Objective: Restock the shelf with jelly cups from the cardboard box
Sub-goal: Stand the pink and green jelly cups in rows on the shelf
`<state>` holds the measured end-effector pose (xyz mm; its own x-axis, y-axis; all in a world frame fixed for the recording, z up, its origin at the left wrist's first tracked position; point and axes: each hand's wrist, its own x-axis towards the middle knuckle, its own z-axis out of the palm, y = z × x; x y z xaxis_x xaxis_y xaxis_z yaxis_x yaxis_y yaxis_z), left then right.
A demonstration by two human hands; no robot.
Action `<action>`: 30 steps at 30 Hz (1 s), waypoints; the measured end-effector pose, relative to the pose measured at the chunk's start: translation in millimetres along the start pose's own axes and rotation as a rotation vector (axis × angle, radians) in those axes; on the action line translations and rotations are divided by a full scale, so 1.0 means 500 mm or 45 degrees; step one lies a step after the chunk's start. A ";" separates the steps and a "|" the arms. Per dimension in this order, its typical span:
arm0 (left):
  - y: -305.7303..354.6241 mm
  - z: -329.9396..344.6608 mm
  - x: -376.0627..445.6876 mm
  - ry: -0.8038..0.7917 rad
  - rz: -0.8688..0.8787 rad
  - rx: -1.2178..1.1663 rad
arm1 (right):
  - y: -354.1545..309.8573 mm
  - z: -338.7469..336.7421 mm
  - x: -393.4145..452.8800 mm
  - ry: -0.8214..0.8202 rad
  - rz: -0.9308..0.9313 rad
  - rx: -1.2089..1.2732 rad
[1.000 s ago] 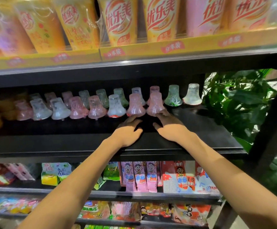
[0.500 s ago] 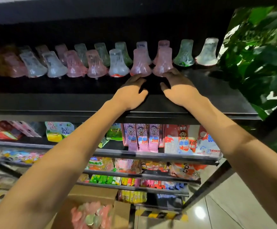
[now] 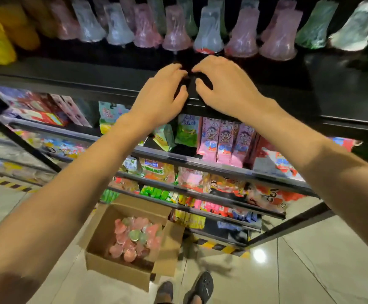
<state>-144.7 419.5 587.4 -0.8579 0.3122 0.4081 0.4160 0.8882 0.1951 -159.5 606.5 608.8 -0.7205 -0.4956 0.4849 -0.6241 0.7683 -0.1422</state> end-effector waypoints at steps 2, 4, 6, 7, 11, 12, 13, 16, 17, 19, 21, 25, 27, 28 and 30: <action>-0.046 -0.027 -0.047 0.030 -0.036 0.023 | -0.049 0.025 0.025 -0.026 -0.037 0.019; -0.089 -0.054 -0.093 0.065 -0.046 0.025 | -0.102 0.052 0.049 -0.068 -0.073 0.041; -0.135 -0.079 -0.141 0.093 -0.079 0.031 | -0.159 0.075 0.071 -0.107 -0.125 0.048; -0.161 -0.090 -0.166 0.109 -0.098 0.037 | -0.190 0.087 0.081 -0.124 -0.156 0.045; -0.251 -0.126 -0.277 0.123 -0.197 0.078 | -0.319 0.135 0.112 -0.170 -0.241 0.052; -0.274 -0.133 -0.306 0.103 -0.232 0.094 | -0.352 0.151 0.117 -0.182 -0.255 0.054; -0.296 -0.137 -0.336 0.074 -0.254 0.107 | -0.385 0.168 0.121 -0.201 -0.264 0.053; -0.367 -0.145 -0.422 -0.077 -0.328 0.131 | -0.479 0.228 0.129 -0.293 -0.296 0.037; -0.390 -0.146 -0.449 -0.119 -0.359 0.134 | -0.507 0.248 0.129 -0.329 -0.295 0.029; -0.428 -0.149 -0.496 -0.195 -0.394 0.131 | -0.555 0.286 0.123 -0.385 -0.295 0.031; -0.461 -0.149 -0.534 -0.241 -0.409 0.141 | -0.593 0.321 0.114 -0.431 -0.278 0.043; -0.504 -0.142 -0.585 -0.313 -0.486 0.132 | -0.636 0.391 0.100 -0.516 -0.281 0.085; -0.520 -0.127 -0.601 -0.337 -0.496 0.121 | -0.647 0.426 0.097 -0.554 -0.282 0.090; -0.527 -0.118 -0.607 -0.347 -0.503 0.115 | -0.651 0.444 0.095 -0.577 -0.284 0.089; -0.544 -0.094 -0.622 -0.355 -0.529 0.089 | -0.656 0.486 0.089 -0.652 -0.283 0.100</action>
<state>23.1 65.3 449.2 -0.9986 -0.0031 0.0531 0.0090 0.9740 0.2264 -60.4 234.2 467.5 -0.6113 -0.7908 0.0325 -0.7844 0.5999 -0.1578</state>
